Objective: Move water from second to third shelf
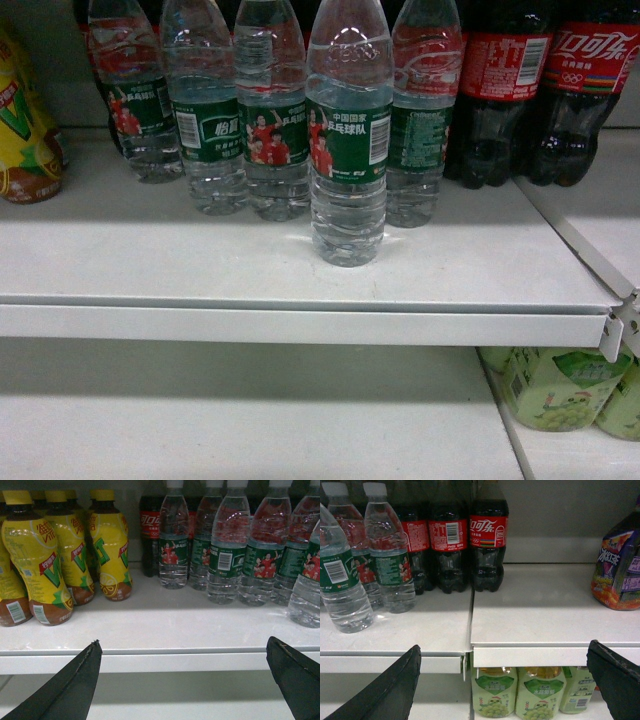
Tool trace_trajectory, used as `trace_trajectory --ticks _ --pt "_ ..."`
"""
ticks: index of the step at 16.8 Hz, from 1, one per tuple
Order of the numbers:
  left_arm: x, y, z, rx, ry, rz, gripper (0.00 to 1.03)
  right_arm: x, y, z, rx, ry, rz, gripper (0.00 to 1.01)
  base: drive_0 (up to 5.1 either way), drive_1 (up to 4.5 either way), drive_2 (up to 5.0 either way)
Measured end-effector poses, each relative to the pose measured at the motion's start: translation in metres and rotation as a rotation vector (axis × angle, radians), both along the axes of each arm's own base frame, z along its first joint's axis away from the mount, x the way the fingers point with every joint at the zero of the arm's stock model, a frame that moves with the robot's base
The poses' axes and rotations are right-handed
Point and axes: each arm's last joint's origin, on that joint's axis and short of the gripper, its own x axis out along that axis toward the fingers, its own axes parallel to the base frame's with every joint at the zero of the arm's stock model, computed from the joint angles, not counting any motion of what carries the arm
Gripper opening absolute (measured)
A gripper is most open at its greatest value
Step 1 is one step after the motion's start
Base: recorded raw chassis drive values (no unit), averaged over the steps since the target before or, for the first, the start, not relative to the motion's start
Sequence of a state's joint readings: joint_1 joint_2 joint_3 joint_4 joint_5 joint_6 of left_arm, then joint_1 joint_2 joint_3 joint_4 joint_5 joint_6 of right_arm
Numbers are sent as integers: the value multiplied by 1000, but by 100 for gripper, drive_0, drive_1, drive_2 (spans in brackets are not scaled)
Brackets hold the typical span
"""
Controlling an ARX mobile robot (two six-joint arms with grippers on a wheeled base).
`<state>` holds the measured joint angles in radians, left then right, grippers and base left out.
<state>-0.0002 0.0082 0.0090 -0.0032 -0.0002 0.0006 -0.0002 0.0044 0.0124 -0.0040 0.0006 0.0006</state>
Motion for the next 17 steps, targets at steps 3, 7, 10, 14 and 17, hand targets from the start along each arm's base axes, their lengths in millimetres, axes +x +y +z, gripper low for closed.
trace_trajectory --ticks 3,7,10,14,17 --pt "0 0 0 0 0 0 98 0 0 0 0 0 0 98 0 0 0" --pt "0 0 0 0 0 0 98 0 0 0 0 0 0 98 0 0 0" --pt "0 0 0 0 0 0 98 0 0 0 0 0 0 98 0 0 0" --pt "0 0 0 0 0 0 98 0 0 0 0 0 0 98 0 0 0" --pt "0 0 0 0 0 0 98 0 0 0 0 0 0 98 0 0 0"
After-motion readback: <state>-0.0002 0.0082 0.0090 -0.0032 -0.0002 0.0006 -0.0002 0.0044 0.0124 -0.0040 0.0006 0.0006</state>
